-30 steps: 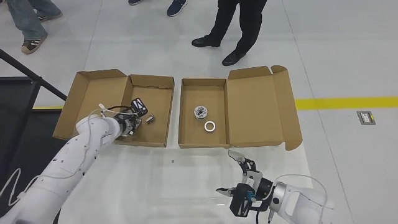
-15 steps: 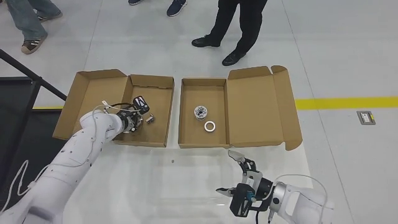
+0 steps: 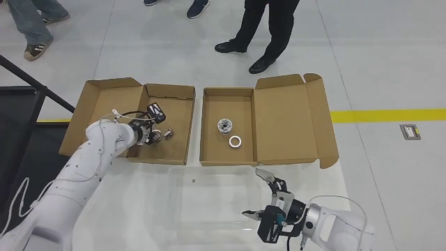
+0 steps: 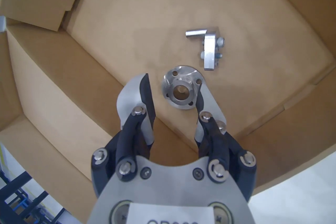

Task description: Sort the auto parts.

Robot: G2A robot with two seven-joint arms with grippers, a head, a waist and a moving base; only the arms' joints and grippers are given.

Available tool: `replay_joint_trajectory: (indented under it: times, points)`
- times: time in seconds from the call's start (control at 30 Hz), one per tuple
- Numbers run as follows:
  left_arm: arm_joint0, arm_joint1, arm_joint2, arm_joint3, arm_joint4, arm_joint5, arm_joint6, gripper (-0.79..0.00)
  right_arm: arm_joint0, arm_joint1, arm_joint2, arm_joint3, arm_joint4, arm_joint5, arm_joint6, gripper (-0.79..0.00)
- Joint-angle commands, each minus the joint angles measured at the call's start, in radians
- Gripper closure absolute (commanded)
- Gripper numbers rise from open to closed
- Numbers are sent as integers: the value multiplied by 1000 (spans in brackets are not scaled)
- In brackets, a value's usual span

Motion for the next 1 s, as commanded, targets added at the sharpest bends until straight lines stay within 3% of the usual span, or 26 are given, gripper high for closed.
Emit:
replay_joint_trajectory:
  times: [0.0, 0.13, 0.3, 0.47, 0.67, 0.73, 0.87, 0.97]
  points:
    - [-2, 7, -24, -15, -13, -13, 17, -388, 0, 0, 0, 0, 0, 0, 0, -785]
    - [11, 35, -100, -85, -67, -68, 47, -391, 0, 0, 0, 0, 0, 0, 0, -785]
    - [94, 90, -233, -254, -159, -133, 53, -413, 0, 0, 0, 0, 0, 0, 0, -785]
    - [241, 149, -407, -472, -286, -170, 43, -397, 0, 0, 0, 0, 0, 0, 0, -785]
    - [455, 203, -606, -722, -460, -234, 51, -443, 0, 0, 0, 0, 0, 0, 0, -785]
    - [524, 214, -659, -789, -508, -262, 69, -514, 0, 0, 0, 0, 0, 0, 0, -785]
    - [636, 230, -746, -877, -528, -303, 116, -785, 0, 0, 0, 0, 0, 0, 0, -785]
    - [709, 232, -774, -919, -535, -315, 168, -785, 0, 0, 0, 0, 0, 0, 0, -785]
